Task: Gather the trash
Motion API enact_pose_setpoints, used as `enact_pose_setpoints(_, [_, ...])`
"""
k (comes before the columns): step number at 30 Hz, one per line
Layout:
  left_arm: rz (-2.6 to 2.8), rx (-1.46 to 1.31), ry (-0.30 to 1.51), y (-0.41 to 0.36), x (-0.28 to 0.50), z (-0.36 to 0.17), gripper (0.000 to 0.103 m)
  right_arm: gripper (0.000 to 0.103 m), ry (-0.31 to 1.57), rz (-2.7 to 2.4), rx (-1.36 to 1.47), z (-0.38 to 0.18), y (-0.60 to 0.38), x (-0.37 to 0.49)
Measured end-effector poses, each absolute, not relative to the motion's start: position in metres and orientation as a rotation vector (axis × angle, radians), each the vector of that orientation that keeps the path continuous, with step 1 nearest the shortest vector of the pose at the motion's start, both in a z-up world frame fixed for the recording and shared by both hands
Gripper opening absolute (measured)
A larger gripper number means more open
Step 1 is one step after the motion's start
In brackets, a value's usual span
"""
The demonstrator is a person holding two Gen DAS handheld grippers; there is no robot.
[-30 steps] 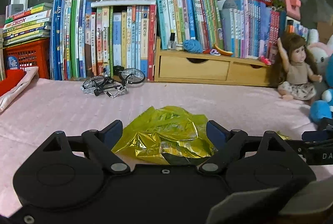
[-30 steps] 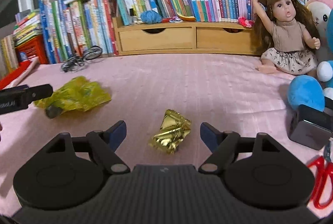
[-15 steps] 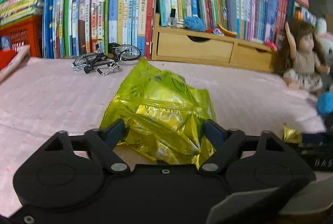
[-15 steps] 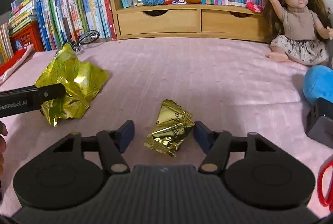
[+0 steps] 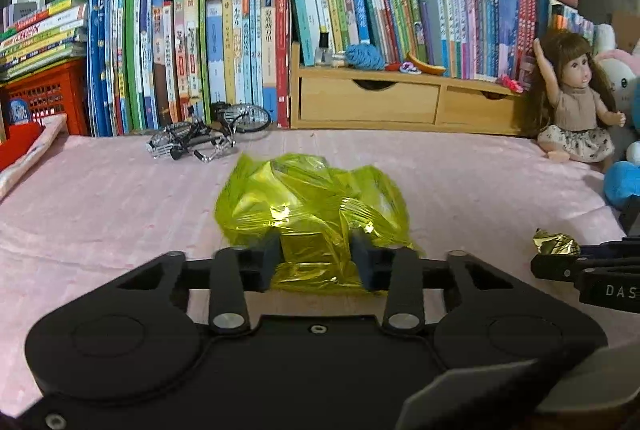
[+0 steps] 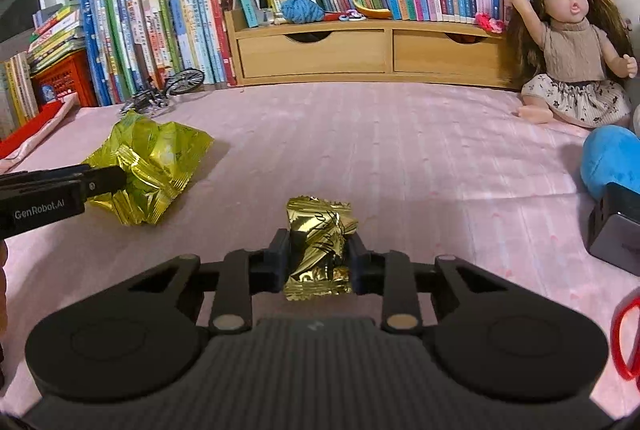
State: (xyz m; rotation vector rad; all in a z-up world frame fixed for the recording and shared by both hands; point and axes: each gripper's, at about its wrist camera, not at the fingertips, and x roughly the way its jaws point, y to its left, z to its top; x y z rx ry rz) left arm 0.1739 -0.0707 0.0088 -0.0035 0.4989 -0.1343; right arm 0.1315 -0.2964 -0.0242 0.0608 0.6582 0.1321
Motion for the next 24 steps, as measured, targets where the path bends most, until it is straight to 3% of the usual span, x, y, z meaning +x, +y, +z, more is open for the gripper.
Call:
enact_pose_setpoints(1, [-0.128,-0.001,0.512,-0.070,0.172,0.010,0.004,0.034,0.654,0.137,0.061,-0.023,-0.296,0.129])
enact_pose_setpoints(6, [-0.164,-0.051,0.548,-0.058,0.162,0.009,0.000,0.034,0.632,0.162,0.059,-0.018,-0.293,0.116])
enact_pose_setpoints(14, [-0.177,-0.195,0.583,-0.037,0.164,0.014,0.010,0.034,0.623,0.164,0.096,-0.015,-0.299,0.111])
enact_pose_setpoints(18, [-0.187,-0.157,0.573,-0.041,0.162,0.017,0.028,0.035,0.630,0.190,0.077,-0.015,-0.296,0.107])
enact_pose_setpoints(20, [-0.201,-0.150,0.572,-0.044,0.161,0.019,0.032,0.036,0.647,0.208,0.066,-0.017,-0.294,0.107])
enact_pose_setpoints(23, [-0.213,-0.142,0.576,-0.047,0.158,0.020,0.041,0.044,0.669,0.248,0.064,-0.019,-0.292,0.108])
enact_pose_setpoints(24, [-0.210,-0.130,0.580,-0.049,0.156,0.021,0.043,0.059,0.668,0.259,0.060,-0.018,-0.291,0.108])
